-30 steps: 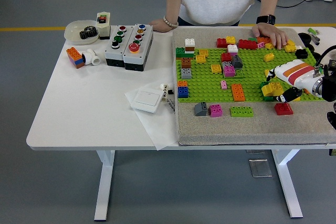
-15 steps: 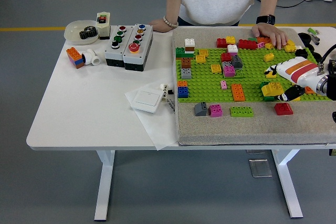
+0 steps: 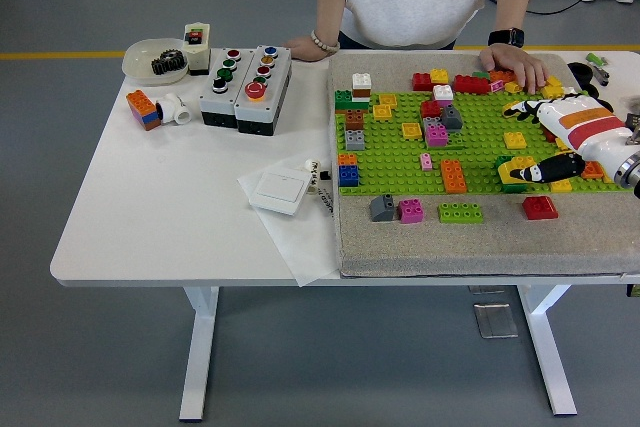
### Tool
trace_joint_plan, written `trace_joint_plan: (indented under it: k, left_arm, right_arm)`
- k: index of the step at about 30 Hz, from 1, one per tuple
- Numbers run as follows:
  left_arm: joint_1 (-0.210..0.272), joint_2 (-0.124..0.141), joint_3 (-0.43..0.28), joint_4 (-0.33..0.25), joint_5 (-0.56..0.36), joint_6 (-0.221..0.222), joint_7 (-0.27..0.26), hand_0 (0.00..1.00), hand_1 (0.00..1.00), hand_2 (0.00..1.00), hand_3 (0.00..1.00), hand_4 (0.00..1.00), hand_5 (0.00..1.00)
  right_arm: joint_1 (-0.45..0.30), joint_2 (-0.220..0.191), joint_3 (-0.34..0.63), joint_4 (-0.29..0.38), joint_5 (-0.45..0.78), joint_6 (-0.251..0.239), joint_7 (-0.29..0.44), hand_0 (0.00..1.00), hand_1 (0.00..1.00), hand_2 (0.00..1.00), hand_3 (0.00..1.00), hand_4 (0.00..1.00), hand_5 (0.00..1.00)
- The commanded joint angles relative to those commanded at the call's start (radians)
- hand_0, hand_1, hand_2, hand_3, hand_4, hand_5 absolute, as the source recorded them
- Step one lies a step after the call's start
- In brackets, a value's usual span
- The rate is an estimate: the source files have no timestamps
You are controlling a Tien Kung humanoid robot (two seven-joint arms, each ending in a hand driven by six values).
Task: Pick up the brick,pile it on top of brick,press brick,pick up the brick,pile it on top of brick,press brick
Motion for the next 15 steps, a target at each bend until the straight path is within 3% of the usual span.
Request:
trace_joint_plan:
  k: [1,6,7,15]
  left_arm:
    - [0.0,0.0,0.0,0.0,0.001,0.0,0.0,0.784,0.8,0.817,0.647,0.661,0.652]
    - [-0.002,0.0,0.001,0.0,-0.002,0.0,-0.001,0.784,0.8,0.817,0.647,0.661,0.652]
    - [-0.002,0.0,0.002,0.0,-0.004,0.0,-0.001,0.785,0.799,0.816,0.647,0.661,0.653]
    - [-0.004,0.001,0.005,-0.001,-0.008,-0.001,-0.002,0.785,0.798,0.816,0.647,0.663,0.656]
  right_arm:
    - [-0.004,0.001,0.002,0.0,0.005,-0.004,-0.004,0.64,0.648,0.659,0.571,0.726,0.367]
    - [-0.022,0.004,0.009,0.003,0.033,-0.023,-0.001,0.64,0.648,0.659,0.571,0.726,0.367]
    - [-0.025,0.005,0.012,0.004,0.036,-0.026,-0.001,0.612,0.615,0.625,0.537,0.68,0.354]
    - [-0.027,0.01,0.013,-0.009,0.038,-0.02,-0.002,0.616,0.61,0.622,0.535,0.675,0.347]
